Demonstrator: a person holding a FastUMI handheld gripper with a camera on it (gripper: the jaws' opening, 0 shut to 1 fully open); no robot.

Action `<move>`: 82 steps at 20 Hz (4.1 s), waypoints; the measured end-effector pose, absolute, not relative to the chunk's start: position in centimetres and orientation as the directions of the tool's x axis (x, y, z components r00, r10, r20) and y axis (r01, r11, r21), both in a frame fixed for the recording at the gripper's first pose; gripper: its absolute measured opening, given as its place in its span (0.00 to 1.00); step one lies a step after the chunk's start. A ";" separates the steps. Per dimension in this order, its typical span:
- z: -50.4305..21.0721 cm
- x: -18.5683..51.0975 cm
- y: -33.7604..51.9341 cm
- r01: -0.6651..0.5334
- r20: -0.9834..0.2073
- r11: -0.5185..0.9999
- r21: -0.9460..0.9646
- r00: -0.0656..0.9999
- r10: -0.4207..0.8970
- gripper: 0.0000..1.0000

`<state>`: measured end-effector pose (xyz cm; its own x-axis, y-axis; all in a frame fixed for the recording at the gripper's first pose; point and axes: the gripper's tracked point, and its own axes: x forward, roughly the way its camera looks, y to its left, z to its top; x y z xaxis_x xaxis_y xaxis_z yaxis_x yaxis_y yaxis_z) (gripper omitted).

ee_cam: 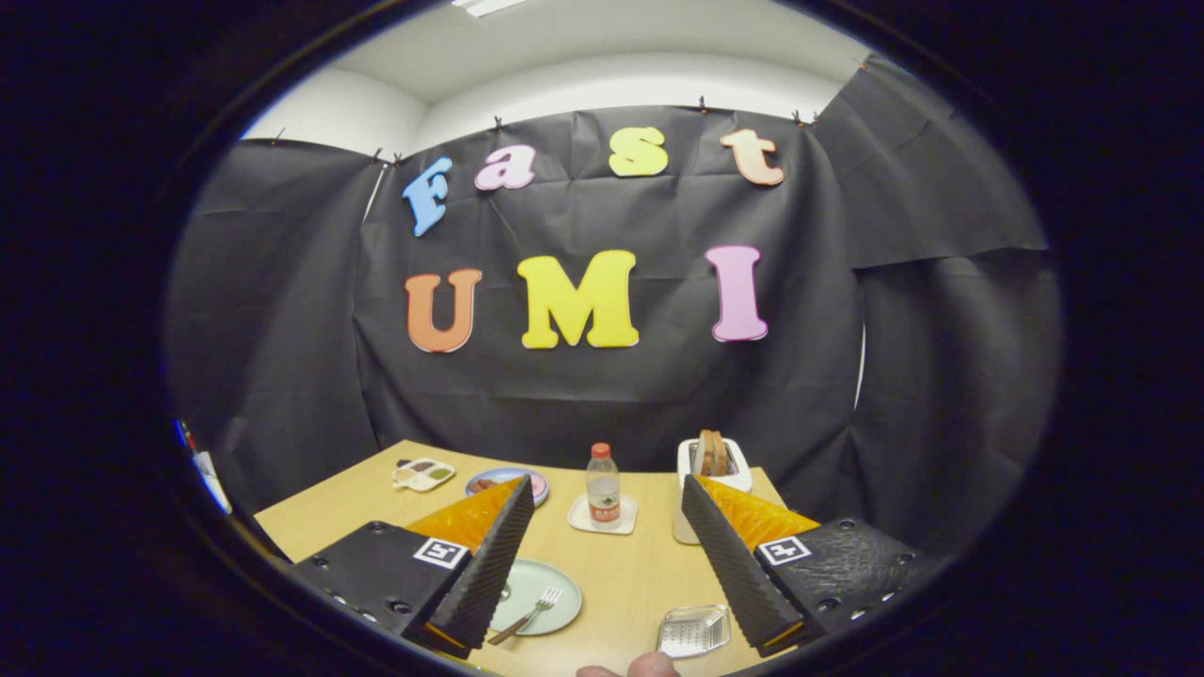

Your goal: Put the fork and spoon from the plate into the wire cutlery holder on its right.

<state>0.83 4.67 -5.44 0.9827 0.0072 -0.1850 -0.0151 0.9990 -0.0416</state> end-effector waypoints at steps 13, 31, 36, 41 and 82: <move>-24.0 1.7 13.1 -0.070 -0.596 0.994 -0.088 0.803 0.003 0.96; -38.6 3.5 13.5 0.069 -0.819 0.989 -0.128 0.555 -0.145 0.56; -39.7 4.0 12.8 0.101 -0.838 0.985 -0.138 0.518 -0.170 0.15; -39.0 4.0 12.1 0.110 -0.865 0.985 -0.132 0.472 -0.169 0.01; -25.0 -6.0 -6.4 0.269 -1.000 0.963 -0.023 0.003 -0.025 0.13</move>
<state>-6.02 -6.39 -25.05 0.0034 -0.0248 -0.9997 0.2687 0.9630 -0.0230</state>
